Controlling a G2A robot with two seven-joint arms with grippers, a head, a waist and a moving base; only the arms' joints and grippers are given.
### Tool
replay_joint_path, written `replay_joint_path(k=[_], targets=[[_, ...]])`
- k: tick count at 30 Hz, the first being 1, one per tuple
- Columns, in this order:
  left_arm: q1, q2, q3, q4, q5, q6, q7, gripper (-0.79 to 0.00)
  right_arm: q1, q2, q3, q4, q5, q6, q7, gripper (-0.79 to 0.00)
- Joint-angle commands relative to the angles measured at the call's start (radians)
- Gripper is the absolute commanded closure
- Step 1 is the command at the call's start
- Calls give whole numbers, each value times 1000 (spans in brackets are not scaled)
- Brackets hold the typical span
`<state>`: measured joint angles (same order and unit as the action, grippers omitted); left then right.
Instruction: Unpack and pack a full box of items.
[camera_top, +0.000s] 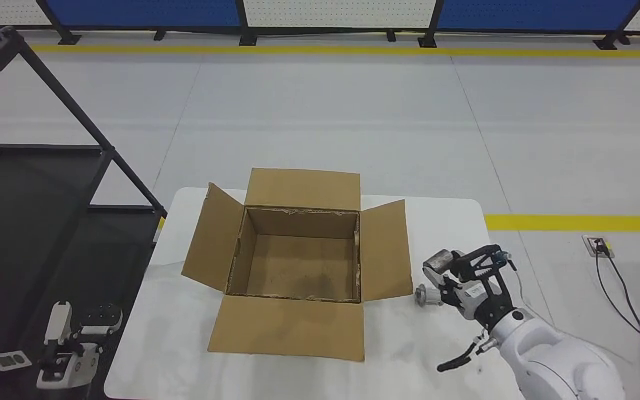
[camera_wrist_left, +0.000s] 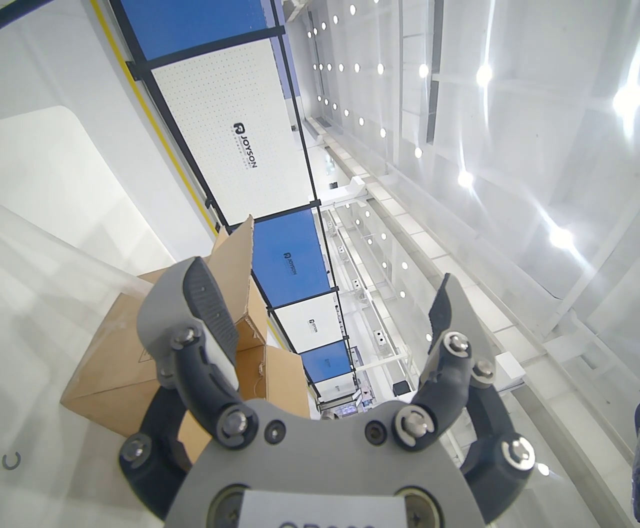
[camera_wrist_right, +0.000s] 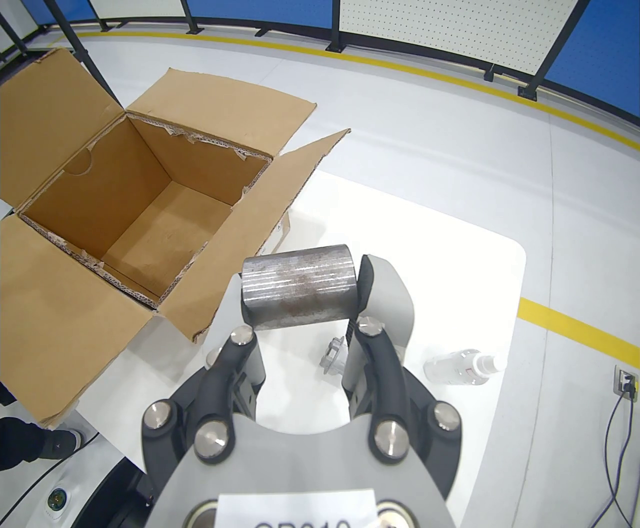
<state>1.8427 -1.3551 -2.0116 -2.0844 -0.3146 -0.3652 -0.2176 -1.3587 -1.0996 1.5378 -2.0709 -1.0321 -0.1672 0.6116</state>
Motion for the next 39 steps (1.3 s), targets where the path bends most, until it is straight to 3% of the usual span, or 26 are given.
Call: replay_joint_path(k=[1, 8, 13, 17, 23, 29, 39], targets=[[0, 0, 0, 0, 0, 0, 0, -785, 0, 0, 0, 0, 0, 0, 0, 0], [-23, 2, 0, -5, 9, 45, 8, -785, 65, -4, -52, 16, 31, -36, -19, 0], [-27, 0, 8, -15, 47, 34, 28, -785, 251, -21, -202, 76, 26, -31, 11, 0], [-6, -2, 6, -19, 41, 19, 40, -785, 456, -52, -391, 196, -2, 15, 88, 0], [34, -6, -12, -21, 16, -20, 37, -785, 779, -151, -726, 494, 2, 101, 143, 0], [59, -9, -23, -25, -3, -43, 21, -785, 1014, -302, -990, 819, 92, 162, 159, 0], [59, -9, -24, -25, -4, -44, 20, -785, 1023, -310, -1000, 833, 100, 158, 156, 0]])
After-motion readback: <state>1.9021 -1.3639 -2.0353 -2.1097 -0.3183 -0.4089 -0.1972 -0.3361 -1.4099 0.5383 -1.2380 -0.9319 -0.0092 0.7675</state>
